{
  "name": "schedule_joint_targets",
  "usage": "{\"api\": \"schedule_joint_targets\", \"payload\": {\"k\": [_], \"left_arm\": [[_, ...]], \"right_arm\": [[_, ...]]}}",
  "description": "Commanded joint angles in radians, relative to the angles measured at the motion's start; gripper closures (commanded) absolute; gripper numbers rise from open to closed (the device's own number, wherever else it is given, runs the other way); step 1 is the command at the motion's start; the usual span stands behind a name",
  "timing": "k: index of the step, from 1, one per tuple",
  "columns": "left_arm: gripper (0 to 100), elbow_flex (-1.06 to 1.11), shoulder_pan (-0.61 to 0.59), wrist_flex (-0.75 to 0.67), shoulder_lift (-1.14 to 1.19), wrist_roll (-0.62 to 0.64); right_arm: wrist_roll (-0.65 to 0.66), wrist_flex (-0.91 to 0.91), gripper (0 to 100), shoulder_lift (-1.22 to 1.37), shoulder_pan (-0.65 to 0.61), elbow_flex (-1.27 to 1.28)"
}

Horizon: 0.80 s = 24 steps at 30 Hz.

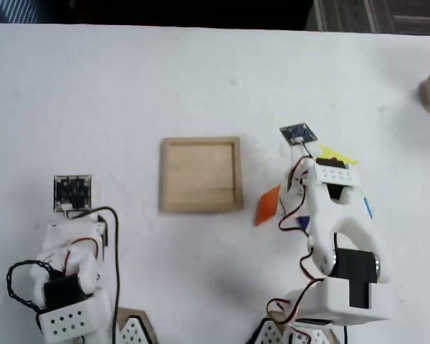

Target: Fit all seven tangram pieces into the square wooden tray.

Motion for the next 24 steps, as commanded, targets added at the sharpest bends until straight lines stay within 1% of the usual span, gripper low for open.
{"api": "schedule_joint_targets", "payload": {"k": [1,5,16,21,24], "left_arm": [[85,-0.011,-0.007,-0.026,-0.007,0.008],[85,-0.011,-0.007,-0.026,-0.007,0.008],[85,-0.011,-0.007,-0.026,-0.007,0.008],[85,-0.011,-0.007,-0.025,-0.007,0.008],[85,-0.011,-0.007,-0.025,-0.007,0.008]], "right_arm": [[0.000,-0.008,74.7,-0.001,-0.004,-0.060],[0.000,-0.024,74.5,0.001,-0.025,-0.058],[0.023,-0.033,74.8,0.007,-0.025,-0.061],[0.020,-0.047,79.6,0.007,-0.025,-0.061],[0.020,-0.050,79.7,0.008,-0.025,-0.060]]}}
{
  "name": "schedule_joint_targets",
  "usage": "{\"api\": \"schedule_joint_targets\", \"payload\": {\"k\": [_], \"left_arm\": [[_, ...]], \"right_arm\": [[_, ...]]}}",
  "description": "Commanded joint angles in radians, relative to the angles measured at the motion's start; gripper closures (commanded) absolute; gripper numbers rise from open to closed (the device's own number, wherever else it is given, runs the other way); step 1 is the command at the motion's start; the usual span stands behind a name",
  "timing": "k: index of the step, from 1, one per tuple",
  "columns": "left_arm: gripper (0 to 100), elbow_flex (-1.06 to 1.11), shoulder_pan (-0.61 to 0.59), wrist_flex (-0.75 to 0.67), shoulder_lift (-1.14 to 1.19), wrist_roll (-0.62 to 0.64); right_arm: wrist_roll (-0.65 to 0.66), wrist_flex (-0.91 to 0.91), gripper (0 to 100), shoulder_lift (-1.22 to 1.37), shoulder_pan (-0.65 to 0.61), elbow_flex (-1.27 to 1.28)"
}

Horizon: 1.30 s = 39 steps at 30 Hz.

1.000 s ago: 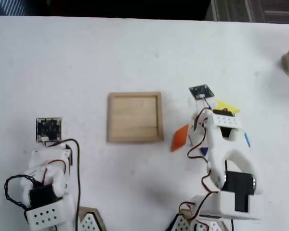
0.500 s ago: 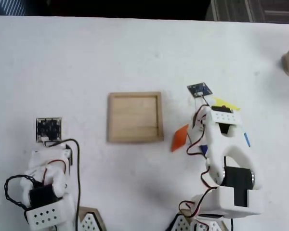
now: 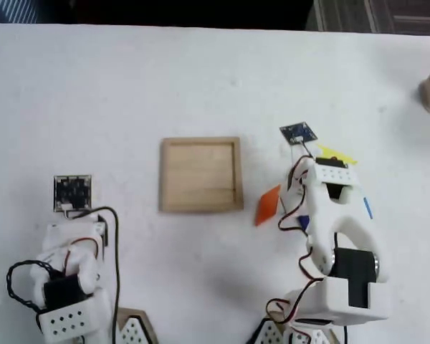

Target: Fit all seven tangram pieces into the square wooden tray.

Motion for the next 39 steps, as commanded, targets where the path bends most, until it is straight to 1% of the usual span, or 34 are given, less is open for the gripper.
{"api": "schedule_joint_targets", "payload": {"k": [1,11,18,28,33,39], "left_arm": [[85,-0.011,-0.007,-0.025,-0.007,0.008],[85,-0.011,-0.007,-0.025,-0.007,0.008],[85,-0.011,-0.007,-0.025,-0.007,0.008],[85,-0.011,-0.007,-0.026,-0.007,0.008],[85,-0.011,-0.007,-0.026,-0.007,0.008],[85,-0.011,-0.007,-0.026,-0.007,0.008]], "right_arm": [[0.018,-0.045,79.7,0.002,-0.013,-0.058],[0.018,-0.041,80.2,0.002,-0.008,-0.054],[0.017,-0.041,89.3,0.002,-0.010,-0.054],[0.017,-0.031,89.6,-0.004,-0.005,-0.052],[0.017,0.021,89.6,-0.019,-0.018,-0.061],[0.017,0.102,89.6,-0.140,-0.033,-0.061]]}}
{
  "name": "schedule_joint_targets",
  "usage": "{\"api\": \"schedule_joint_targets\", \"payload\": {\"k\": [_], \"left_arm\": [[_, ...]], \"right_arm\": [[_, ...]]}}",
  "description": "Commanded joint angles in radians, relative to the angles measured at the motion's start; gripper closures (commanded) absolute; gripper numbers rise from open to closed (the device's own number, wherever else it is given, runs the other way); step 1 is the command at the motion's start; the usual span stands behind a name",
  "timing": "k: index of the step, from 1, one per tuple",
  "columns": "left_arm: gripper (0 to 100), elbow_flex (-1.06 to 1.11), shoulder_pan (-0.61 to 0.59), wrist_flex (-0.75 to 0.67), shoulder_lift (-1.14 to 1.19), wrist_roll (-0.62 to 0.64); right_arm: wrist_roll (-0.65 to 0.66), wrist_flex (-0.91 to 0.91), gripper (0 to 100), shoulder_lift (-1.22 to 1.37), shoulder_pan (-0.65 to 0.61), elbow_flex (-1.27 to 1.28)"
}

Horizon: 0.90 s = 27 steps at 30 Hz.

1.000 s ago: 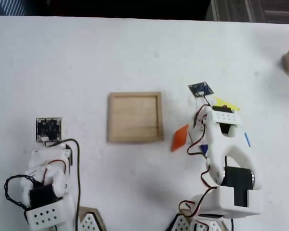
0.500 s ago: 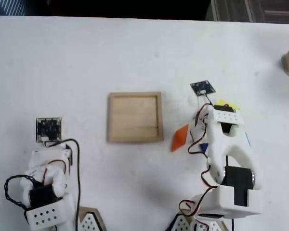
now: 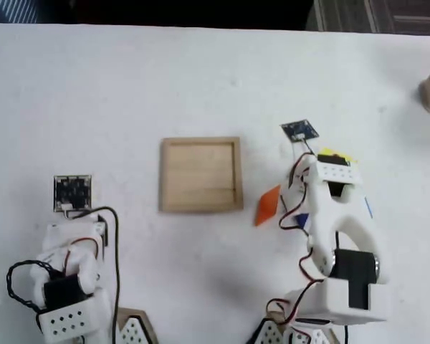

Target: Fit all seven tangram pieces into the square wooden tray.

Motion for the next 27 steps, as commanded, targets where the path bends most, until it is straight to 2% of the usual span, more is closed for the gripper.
{"api": "schedule_joint_targets", "payload": {"k": [1,7,13,21,27], "left_arm": [[85,-0.011,-0.007,-0.026,-0.007,0.008],[85,-0.011,-0.007,-0.026,-0.007,0.008],[85,-0.011,-0.013,-0.026,-0.007,0.008],[85,-0.011,-0.013,-0.026,-0.007,0.008],[85,-0.011,-0.013,-0.026,-0.007,0.008]], "right_arm": [[0.012,0.062,89.6,-0.143,-0.036,-0.034],[-0.035,0.134,89.4,-0.320,-0.120,-0.034],[-0.057,0.120,89.4,-0.372,-0.317,-0.071],[-0.127,0.117,89.5,-0.168,-0.503,-0.295],[-0.172,0.117,89.2,0.105,-0.542,-0.494]]}}
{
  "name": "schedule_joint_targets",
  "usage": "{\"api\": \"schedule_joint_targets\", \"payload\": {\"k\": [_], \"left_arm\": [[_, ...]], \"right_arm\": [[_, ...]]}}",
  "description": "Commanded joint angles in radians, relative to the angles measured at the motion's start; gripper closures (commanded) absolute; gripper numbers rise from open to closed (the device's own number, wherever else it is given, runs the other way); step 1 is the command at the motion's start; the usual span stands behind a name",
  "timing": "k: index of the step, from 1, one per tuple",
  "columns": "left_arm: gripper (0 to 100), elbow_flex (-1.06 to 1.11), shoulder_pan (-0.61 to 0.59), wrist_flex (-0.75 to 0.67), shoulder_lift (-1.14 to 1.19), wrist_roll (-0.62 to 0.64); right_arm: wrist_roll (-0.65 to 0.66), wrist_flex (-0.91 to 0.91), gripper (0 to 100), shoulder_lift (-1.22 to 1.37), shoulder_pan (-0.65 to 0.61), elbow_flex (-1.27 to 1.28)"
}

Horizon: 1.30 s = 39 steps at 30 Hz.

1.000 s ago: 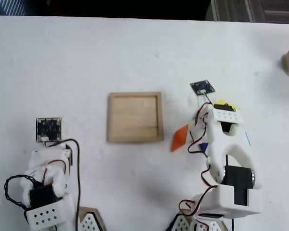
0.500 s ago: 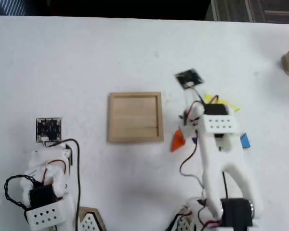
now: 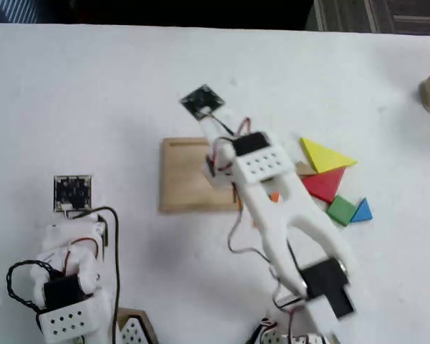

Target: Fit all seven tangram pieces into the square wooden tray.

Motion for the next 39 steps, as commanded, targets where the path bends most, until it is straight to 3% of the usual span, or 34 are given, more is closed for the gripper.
{"api": "schedule_joint_targets", "payload": {"k": [1,9,13,20,24,28,31,39], "left_arm": [[85,-0.011,-0.013,-0.026,-0.007,0.008],[85,-0.011,-0.010,-0.028,-0.007,0.008],[85,-0.009,-0.008,-0.037,-0.007,0.008],[85,0.003,-0.007,-0.097,-0.007,0.012],[85,-0.011,-0.005,-0.153,-0.007,0.164],[87,-0.080,0.087,-0.201,-0.001,0.218],[98,-0.158,0.180,-0.167,-0.001,0.215],[98,-0.405,0.323,-0.133,0.088,0.222]], "right_arm": [[-0.023,-0.001,89.2,0.166,-0.018,-0.189],[-0.066,0.120,82.9,0.185,0.038,-0.282],[-0.133,0.119,86.0,0.127,0.104,-0.195],[-0.140,-0.010,98.1,0.059,0.245,0.043],[-0.143,-0.050,98.1,-0.024,0.323,0.161],[-0.143,-0.119,98.1,-0.116,0.384,0.284],[-0.137,-0.125,98.1,-0.197,0.412,0.367],[-0.135,-0.150,98.1,-0.420,0.515,0.585]]}}
